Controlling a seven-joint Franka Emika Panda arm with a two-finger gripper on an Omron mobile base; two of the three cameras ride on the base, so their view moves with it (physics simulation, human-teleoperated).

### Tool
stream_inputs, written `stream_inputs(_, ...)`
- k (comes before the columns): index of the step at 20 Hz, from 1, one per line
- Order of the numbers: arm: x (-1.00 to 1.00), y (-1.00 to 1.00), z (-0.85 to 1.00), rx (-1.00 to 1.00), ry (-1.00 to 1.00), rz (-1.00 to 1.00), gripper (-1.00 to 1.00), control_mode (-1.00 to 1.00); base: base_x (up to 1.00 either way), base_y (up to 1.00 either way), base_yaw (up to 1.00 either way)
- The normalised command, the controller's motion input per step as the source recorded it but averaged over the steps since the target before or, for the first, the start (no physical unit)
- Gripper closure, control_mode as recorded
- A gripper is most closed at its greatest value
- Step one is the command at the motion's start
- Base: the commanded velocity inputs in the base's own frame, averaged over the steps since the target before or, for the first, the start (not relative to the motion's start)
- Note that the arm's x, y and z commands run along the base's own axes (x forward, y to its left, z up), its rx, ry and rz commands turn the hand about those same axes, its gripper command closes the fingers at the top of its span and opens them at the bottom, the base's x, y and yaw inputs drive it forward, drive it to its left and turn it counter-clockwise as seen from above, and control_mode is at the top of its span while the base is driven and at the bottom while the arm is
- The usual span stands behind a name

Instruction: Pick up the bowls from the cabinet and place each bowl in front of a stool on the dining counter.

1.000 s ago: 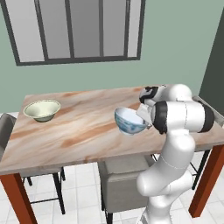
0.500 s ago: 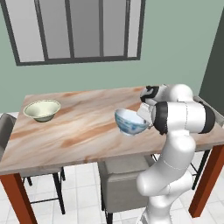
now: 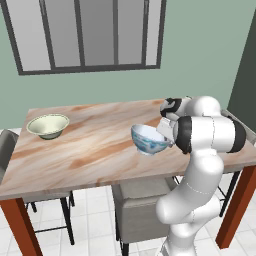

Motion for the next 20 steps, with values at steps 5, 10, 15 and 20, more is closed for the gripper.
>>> stream_inputs(5,0.00,0.00,0.00,0.00,0.00,0.00,-1.00,-1.00,0.00,0.00,0.00)
stream_inputs(10,0.00,0.00,0.00,0.00,0.00,0.00,-1.00,-1.00,0.00,0.00,0.00)
stream_inputs(15,-0.05,-0.10,0.22,0.02,-0.01,0.09,-1.00,-1.00,0.00,0.00,0.00)
stream_inputs(20,-0.10,-0.10,0.97,0.05,-0.02,0.31,-1.00,-1.00,0.00,0.00,0.00)
